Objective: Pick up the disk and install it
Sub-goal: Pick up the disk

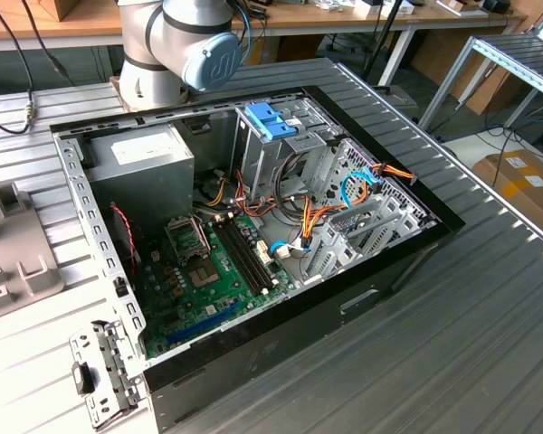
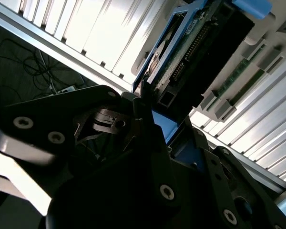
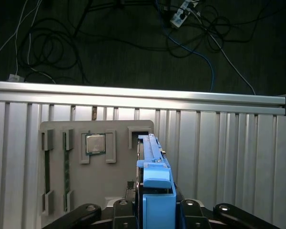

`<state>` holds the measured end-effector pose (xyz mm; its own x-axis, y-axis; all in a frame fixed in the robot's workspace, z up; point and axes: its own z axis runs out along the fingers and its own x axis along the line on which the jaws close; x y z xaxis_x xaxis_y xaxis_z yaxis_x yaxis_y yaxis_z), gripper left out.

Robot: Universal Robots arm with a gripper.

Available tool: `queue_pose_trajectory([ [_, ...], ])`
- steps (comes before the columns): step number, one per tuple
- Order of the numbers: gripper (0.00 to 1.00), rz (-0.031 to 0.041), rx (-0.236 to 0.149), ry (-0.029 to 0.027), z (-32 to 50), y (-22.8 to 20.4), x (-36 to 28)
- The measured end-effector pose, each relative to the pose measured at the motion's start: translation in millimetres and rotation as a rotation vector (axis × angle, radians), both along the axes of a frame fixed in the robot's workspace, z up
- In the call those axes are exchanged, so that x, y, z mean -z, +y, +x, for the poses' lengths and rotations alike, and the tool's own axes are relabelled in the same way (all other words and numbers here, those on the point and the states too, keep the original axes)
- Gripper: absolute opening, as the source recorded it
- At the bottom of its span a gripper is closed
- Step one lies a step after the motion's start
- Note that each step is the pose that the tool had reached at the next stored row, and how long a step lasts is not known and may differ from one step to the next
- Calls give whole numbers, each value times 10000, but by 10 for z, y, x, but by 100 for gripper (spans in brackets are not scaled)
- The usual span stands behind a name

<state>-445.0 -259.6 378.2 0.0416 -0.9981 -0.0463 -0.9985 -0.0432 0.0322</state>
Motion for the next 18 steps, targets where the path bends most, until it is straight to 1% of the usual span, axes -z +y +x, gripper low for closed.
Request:
queue_pose_trajectory([
  [8,37,4,0,-1,0,0,-59],
  [18,37,9,0,-1,0,0,-150],
])
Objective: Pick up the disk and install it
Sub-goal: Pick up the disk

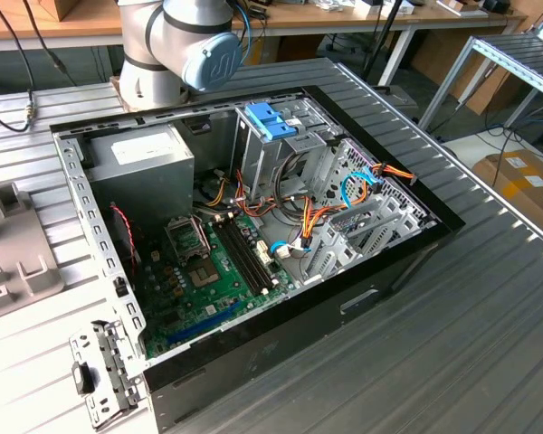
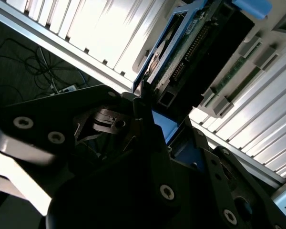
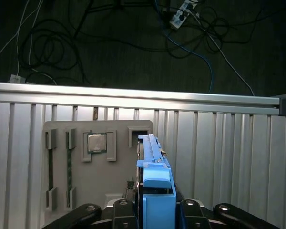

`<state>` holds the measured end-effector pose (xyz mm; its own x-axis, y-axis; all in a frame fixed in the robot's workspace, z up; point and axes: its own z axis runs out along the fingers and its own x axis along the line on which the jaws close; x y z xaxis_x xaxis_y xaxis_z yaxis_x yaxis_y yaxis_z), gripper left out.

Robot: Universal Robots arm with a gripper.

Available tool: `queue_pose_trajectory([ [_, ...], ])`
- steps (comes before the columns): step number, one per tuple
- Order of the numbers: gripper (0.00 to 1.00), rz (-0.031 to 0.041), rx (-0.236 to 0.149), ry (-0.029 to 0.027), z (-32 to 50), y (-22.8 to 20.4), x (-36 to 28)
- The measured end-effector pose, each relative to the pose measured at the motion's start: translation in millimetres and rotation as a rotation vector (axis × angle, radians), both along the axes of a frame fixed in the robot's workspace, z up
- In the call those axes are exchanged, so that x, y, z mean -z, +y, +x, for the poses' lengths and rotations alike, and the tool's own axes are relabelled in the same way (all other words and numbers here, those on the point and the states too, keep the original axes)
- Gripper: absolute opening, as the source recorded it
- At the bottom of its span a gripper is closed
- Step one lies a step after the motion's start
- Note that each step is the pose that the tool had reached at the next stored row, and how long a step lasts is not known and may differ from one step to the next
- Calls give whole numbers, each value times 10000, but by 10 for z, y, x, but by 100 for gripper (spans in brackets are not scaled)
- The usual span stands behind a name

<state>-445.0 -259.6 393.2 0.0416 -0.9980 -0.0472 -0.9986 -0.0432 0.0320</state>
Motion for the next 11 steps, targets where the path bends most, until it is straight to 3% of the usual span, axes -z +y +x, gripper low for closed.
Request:
queue_pose_trajectory([
  [11,37,6,0,1,0,0,-90],
])
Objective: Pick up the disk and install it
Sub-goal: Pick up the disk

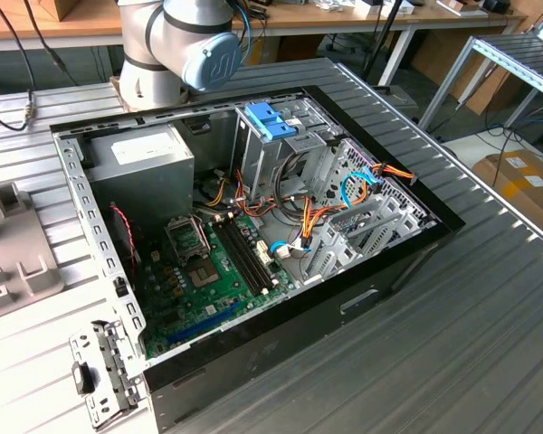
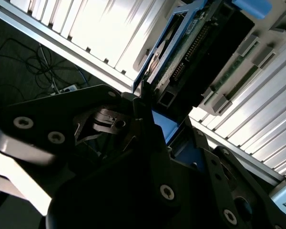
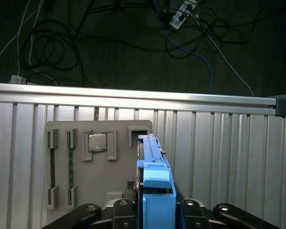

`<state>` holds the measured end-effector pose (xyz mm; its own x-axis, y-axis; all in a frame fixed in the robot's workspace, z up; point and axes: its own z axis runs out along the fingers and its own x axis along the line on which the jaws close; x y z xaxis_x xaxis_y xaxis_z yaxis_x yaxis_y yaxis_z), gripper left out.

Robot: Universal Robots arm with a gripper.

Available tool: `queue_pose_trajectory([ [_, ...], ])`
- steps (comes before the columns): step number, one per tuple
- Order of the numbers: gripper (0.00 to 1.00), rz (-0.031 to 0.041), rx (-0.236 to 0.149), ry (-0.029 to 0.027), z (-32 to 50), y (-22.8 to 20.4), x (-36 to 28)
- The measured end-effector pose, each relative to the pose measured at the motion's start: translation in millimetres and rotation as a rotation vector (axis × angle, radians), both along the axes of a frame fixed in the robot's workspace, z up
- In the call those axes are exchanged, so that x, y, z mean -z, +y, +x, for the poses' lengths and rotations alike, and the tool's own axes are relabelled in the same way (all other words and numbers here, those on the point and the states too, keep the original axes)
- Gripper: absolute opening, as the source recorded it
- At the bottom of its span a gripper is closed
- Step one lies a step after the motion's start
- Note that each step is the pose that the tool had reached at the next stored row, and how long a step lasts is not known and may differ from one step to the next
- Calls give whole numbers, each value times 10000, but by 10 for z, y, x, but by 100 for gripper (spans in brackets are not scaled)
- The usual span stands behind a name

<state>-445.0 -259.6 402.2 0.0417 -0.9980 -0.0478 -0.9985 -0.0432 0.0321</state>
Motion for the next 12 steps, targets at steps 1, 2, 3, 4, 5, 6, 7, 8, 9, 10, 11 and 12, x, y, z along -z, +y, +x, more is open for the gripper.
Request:
queue_pose_trajectory([
  [1,37,0,0,0,0,0,-9],
  [2,37,0,0,0,0,0,-18],
  [3,37,0,0,0,0,0,-27],
  [4,37,0,0,0,0,0,-36],
  [5,37,0,0,-1,0,0,-50],
  [6,37,0,0,-1,0,0,-67],
  [7,37,0,0,-1,0,0,-75],
  [8,37,0,0,0,0,0,-85],
  [9,37,0,0,0,0,0,-96],
  [10,37,1,0,-1,0,0,-103],
  [11,37,1,0,-1,0,0,-111],
  [12,37,1,0,-1,0,0,-120],
])
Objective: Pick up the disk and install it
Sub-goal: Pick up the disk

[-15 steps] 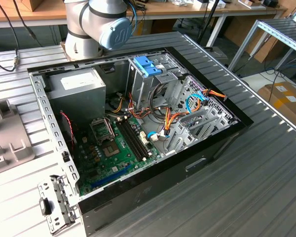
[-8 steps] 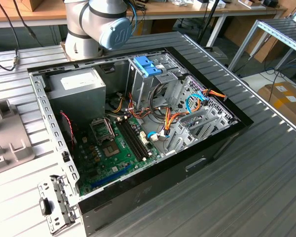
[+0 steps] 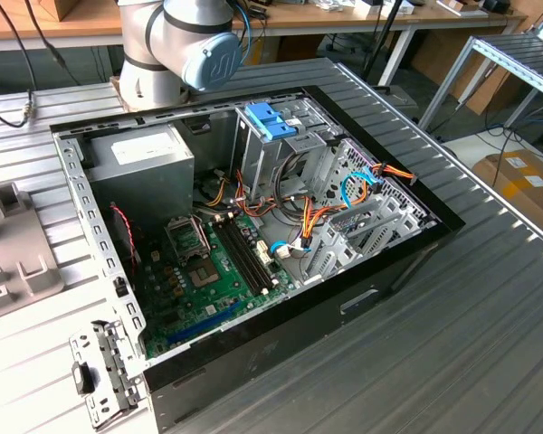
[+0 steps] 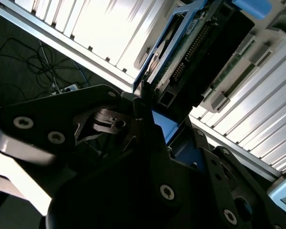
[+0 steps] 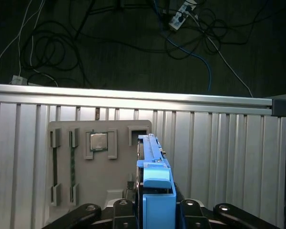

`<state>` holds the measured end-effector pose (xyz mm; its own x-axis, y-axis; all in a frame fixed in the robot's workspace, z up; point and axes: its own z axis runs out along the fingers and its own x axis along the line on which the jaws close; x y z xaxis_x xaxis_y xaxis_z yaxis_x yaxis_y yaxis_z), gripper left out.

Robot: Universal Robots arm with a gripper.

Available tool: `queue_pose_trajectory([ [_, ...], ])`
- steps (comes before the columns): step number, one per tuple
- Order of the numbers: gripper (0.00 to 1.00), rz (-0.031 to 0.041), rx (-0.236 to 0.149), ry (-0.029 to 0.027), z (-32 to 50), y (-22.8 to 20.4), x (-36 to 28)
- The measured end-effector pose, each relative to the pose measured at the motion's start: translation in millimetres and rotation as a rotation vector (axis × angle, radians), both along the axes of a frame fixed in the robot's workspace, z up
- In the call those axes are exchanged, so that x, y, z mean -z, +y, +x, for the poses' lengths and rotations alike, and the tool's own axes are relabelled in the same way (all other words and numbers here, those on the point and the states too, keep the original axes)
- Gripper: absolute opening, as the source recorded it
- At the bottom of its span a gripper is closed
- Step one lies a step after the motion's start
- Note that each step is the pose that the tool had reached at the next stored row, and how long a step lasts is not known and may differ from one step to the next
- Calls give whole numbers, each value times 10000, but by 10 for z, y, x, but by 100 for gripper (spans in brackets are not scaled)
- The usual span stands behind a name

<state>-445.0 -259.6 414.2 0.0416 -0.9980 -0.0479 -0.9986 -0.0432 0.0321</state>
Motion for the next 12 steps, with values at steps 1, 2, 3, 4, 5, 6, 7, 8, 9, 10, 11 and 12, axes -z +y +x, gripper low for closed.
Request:
queue_pose_trajectory([
  [1,37,0,0,0,0,0,-12],
  [2,37,0,0,0,0,0,-22],
  [3,37,0,0,0,0,0,-32],
  [4,37,0,0,-1,0,0,-42],
  [5,37,0,0,1,0,0,-61],
  [6,37,0,0,0,0,0,-80],
  [7,37,0,0,0,0,0,-88],
  [8,37,0,0,1,0,0,-99],
  [9,37,0,0,0,0,0,-108],
  [10,37,0,0,1,0,0,-118],
  [11,37,0,0,0,0,0,-127],
  [12,37,0,0,-1,0,0,-135],
])
